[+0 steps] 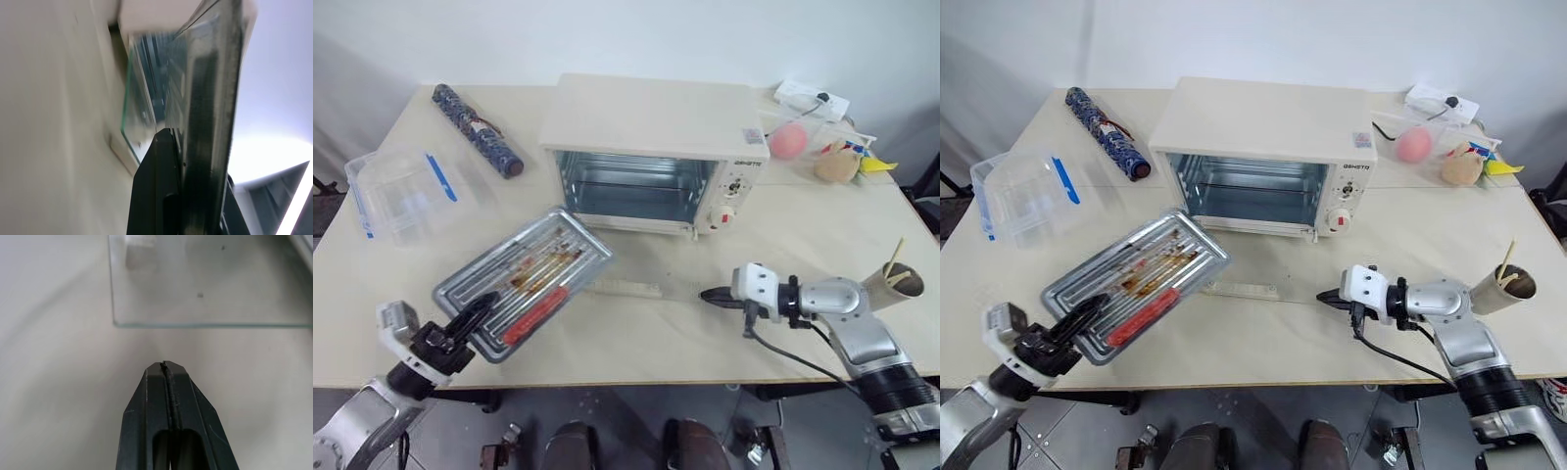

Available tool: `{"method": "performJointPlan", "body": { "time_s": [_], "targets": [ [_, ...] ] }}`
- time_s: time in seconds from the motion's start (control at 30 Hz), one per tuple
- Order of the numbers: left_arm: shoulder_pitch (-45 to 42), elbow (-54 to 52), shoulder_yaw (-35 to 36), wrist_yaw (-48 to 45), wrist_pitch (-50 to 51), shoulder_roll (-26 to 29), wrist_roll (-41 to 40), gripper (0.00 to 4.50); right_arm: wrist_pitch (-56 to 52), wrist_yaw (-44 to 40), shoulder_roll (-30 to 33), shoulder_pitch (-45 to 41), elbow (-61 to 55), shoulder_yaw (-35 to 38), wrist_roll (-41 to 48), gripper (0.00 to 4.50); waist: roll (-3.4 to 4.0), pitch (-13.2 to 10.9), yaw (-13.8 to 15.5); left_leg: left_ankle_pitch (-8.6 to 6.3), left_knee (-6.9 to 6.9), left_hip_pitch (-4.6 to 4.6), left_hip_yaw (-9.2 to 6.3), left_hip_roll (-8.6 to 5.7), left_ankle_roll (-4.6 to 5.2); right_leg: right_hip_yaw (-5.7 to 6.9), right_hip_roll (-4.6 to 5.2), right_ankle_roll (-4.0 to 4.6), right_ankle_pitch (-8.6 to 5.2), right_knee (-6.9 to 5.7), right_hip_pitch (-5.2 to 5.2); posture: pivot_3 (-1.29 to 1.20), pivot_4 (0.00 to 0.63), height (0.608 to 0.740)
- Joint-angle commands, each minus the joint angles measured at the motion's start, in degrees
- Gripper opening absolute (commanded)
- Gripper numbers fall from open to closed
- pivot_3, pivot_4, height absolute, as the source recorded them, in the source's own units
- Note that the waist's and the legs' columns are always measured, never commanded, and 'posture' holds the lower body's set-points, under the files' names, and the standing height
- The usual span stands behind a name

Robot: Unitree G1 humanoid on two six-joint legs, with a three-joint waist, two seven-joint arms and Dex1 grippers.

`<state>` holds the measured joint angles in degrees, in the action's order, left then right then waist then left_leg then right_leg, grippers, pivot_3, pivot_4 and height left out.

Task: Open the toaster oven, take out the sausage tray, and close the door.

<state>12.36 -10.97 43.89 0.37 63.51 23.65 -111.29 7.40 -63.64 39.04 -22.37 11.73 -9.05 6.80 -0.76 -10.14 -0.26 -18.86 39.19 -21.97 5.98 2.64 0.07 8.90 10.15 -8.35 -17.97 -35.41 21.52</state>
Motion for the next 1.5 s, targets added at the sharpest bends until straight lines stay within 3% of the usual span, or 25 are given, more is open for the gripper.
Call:
{"method": "performJointPlan", "body": {
  "time_s": [0.03, 0.57, 0.8, 0.93, 1.07, 1.33, 1.5],
  "targets": [
    [3.39, -4.96, 3.16, -0.41, -2.46, -1.45, -1.71, 0.0, 2.1, -0.86, -2.25, -1.57, 2.31, -0.98, 0.02, 0.04, 0.0, 0.0, -0.21, 0.0, 0.0, 0.0, 0.01, 0.0, 0.0, 0.0, -0.01, 0.01, 0.0, 0.0, 0.0, 0.0, 0.15, 0.74],
    [13.04, -7.43, 13.44, -1.48, -7.82, -6.13, -1.71, 0.0, -5.91, -5.04, -3.76, -11.39, -2.49, 2.29, 7.33, 0.04, 0.03, -0.02, -0.14, -0.02, 0.0, -0.12, 0.0, 0.07, -0.01, 0.01, -0.08, 0.09, -0.05, 0.31, 0.02, 0.0, 0.15, 0.74],
    [12.27, -6.21, 9.8, -1.18, -5.36, -3.89, -1.71, 0.0, -12.22, -4.88, -3.74, -22.17, -0.75, 5.6, 10.45, 0.04, 0.07, -0.04, 0.04, -0.03, 0.0, -0.17, 0.03, 0.07, 0.0, -0.01, -0.1, 0.11, -0.04, 0.37, 0.05, 0.0, 0.15, 0.74],
    [9.12, -3.52, 3.01, -1.41, -1.34, 1.67, -1.71, 0.0, -14.0, -1.43, -5.0, -28.3, 2.37, 8.21, 11.04, 0.04, 0.07, -0.05, 0.13, -0.03, 0.0, -0.19, -0.02, 0.07, 0.0, 0.0, -0.12, 0.12, -0.04, 0.32, 0.05, 0.0, 0.15, 0.74],
    [5.67, 1.9, 0.59, -3.6, 2.99, 8.27, -1.71, 0.0, -15.54, 0.95, -5.13, -28.94, 1.15, 9.43, 11.0, 0.04, 0.11, -0.07, -0.41, -0.03, -0.04, -0.22, 0.05, 0.11, -0.02, -0.06, -0.18, 0.12, -0.04, 0.27, 0.16, 0.0, 0.15, 0.74],
    [-5.82, 14.08, -8.08, -7.65, 12.33, 21.62, -1.71, 0.0, -27.02, 4.76, -2.68, -22.47, -17.94, 10.58, 14.65, 0.04, 0.15, -0.1, -1.25, -0.05, -0.21, -0.24, 0.14, 0.15, -0.15, -0.27, -0.23, 0.11, -0.04, -0.21, 0.6, 0.0, 0.15, 0.74],
    [-14.8, 20.41, -16.32, -9.69, 16.72, 25.92, -1.71, 0.0, -35.52, 2.05, 2.88, -14.86, -30.88, 11.13, 20.26, 0.04, 0.14, -0.09, -0.8, -0.04, -0.2, -0.4, 0.3, 0.14, -0.17, -0.53, -0.24, 0.09, -0.02, -0.37, 0.93, 0.0, 0.15, 0.74]
  ]
}}
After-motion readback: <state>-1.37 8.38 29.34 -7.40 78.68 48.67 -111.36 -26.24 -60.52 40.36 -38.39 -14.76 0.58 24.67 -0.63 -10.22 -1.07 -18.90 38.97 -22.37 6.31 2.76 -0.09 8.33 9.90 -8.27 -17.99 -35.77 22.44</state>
